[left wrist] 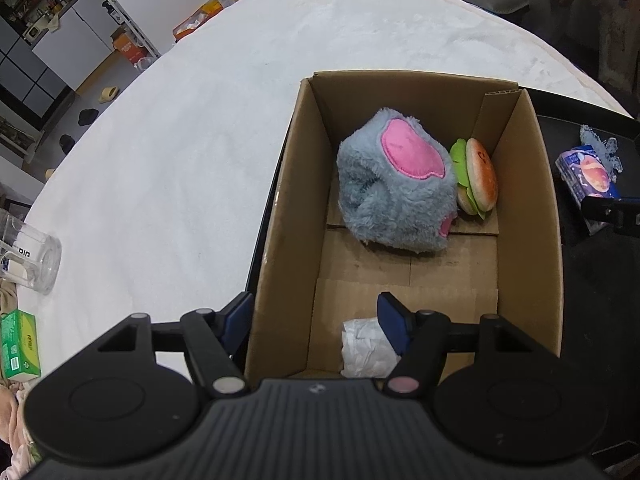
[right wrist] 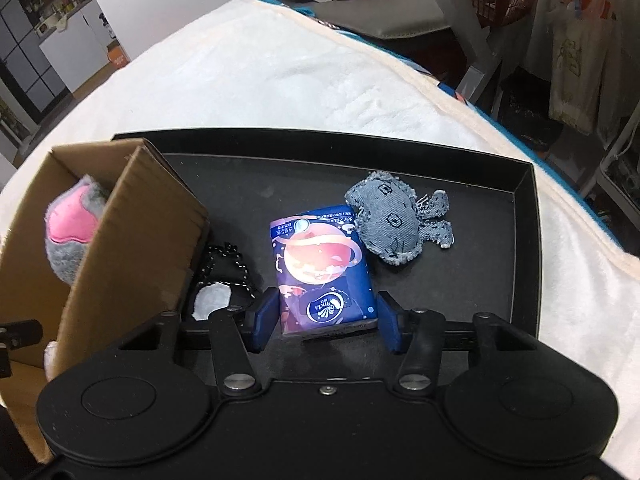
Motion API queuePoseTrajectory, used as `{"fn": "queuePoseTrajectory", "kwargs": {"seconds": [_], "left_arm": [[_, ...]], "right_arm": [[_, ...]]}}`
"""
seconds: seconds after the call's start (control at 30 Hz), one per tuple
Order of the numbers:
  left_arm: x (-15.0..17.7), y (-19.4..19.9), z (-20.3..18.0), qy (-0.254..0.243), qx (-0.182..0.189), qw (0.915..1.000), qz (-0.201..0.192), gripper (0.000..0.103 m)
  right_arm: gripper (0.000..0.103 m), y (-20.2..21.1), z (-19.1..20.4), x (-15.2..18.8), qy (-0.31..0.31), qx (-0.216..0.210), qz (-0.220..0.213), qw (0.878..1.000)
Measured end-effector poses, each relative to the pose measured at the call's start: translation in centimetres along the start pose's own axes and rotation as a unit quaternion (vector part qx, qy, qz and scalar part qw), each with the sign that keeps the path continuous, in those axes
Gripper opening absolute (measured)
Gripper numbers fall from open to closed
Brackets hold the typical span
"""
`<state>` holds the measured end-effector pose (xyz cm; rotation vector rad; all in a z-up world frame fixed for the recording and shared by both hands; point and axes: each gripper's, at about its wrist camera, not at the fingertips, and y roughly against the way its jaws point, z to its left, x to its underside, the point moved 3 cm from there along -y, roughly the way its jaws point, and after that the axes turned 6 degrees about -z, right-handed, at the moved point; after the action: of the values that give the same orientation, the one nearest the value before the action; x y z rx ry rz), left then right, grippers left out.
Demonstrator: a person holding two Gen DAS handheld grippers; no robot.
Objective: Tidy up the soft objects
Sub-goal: 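Move the right gripper to the blue-purple tissue pack and grasp it, then carry the tissue pack into the box and open the right gripper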
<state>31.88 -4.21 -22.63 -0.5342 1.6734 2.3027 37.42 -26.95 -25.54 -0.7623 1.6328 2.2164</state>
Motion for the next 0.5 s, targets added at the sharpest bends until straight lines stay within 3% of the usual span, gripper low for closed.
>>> {"fn": "queuePoseTrajectory", "kwargs": {"seconds": [0.1,0.5], "left_arm": [[0.1,0.3,0.4,0.005,0.002,1.0,-0.002,0.067],[0.8,1.8,2.1,0.025,0.012,0.9995,-0.016,0.067]], "right_arm": [[0.051,1.0,-0.2,-0.2,-0.024,-0.021,0.0,1.0],[0.051,4.5,0.3,-1.6,-0.038,-0.033,-0.03,0.998]]}}
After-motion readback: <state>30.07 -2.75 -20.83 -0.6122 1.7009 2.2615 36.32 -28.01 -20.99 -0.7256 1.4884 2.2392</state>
